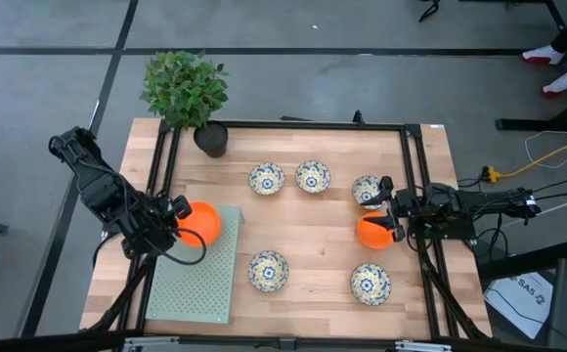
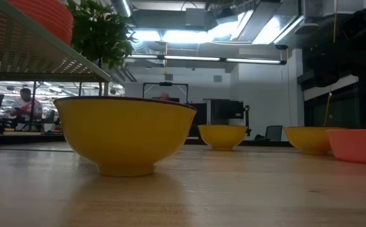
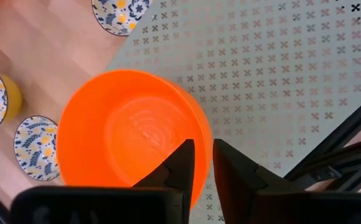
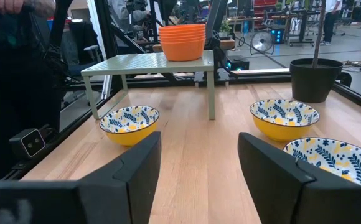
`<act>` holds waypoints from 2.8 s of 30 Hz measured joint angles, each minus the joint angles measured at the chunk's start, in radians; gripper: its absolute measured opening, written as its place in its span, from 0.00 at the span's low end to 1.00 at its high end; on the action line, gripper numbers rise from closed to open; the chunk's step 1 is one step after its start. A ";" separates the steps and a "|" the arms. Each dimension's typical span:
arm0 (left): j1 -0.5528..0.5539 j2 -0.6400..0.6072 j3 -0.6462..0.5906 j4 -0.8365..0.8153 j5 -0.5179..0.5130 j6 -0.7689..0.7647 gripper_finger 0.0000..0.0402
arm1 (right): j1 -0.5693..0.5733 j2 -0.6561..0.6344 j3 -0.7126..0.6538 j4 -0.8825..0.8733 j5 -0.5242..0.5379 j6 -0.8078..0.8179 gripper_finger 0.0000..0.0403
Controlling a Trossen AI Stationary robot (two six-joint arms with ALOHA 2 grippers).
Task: Pick & Place Mini bowls
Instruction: Stack the orange bowl on top of the orange bowl on the shelf
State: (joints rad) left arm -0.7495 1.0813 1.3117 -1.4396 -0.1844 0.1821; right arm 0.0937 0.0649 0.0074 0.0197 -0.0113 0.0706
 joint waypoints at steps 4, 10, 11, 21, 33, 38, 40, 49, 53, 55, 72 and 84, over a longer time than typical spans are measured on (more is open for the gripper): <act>0.007 -0.004 0.000 0.000 0.003 0.005 0.10 | 0.000 0.000 0.000 0.000 0.000 0.000 0.53; 0.048 -0.043 0.000 0.039 0.011 0.013 0.09 | 0.000 0.000 0.000 0.000 0.000 0.000 0.53; 0.059 -0.051 0.000 0.055 0.027 0.014 0.09 | 0.000 0.000 0.000 0.000 0.000 0.000 0.53; 0.164 -0.112 0.000 0.283 0.084 -0.005 0.03 | 0.000 0.000 0.000 0.000 0.000 0.000 0.53; 0.274 -0.174 0.000 0.365 0.123 -0.040 0.02 | 0.000 0.000 0.000 0.000 0.000 0.000 0.53; 0.351 -0.165 0.000 0.445 0.119 -0.005 0.02 | 0.000 0.000 0.000 0.000 0.000 0.000 0.53; 0.391 -0.152 0.000 0.482 0.118 0.004 0.01 | 0.000 0.000 0.000 0.000 0.000 0.000 0.53; 0.616 -0.006 0.000 0.687 0.154 -0.003 0.01 | 0.000 0.000 0.000 0.000 0.000 0.000 0.53; 0.726 0.058 0.000 0.817 0.152 -0.038 0.02 | 0.000 0.000 0.000 0.000 0.000 0.000 0.53; 0.775 0.081 0.000 0.868 0.152 -0.039 0.01 | 0.000 0.000 0.000 0.000 0.000 0.000 0.53; 0.953 0.103 0.000 0.909 0.153 -0.328 0.01 | -0.011 0.000 0.000 0.042 0.250 -0.231 0.53; 0.954 0.103 0.000 0.908 0.165 -0.412 0.01 | -0.011 0.000 0.000 0.098 0.266 0.054 0.53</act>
State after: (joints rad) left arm 0.2043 1.1839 1.3117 -0.5320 -0.0193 -0.2296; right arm 0.0826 0.0650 0.0074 0.1172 0.2545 0.1247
